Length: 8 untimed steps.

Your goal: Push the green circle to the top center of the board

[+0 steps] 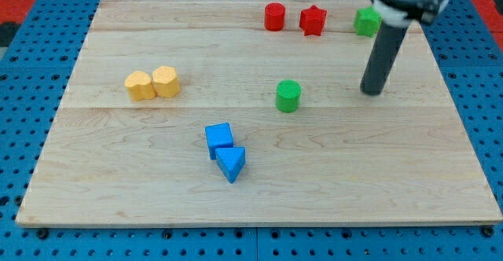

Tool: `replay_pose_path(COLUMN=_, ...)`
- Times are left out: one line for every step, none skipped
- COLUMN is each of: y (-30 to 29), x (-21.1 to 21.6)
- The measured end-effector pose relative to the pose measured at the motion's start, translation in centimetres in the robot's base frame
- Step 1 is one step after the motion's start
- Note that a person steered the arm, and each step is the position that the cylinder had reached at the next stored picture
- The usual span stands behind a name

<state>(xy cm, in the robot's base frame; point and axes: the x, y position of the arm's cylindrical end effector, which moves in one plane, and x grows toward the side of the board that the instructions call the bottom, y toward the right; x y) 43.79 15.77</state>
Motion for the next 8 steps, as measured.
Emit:
replay_pose_path(y=-9.1, x=-1.0)
replay_pose_path(y=-15.2, x=-1.9)
replay_pose_path(y=-15.4, x=1.7)
replay_pose_path(y=-19.3, x=0.8)
replay_pose_path(y=-21.1, x=-3.5)
replay_pose_path(y=-22.4, x=-7.3)
replay_pose_path(y=-21.2, x=-9.2)
replay_pose_path(y=-22.3, x=-11.9)
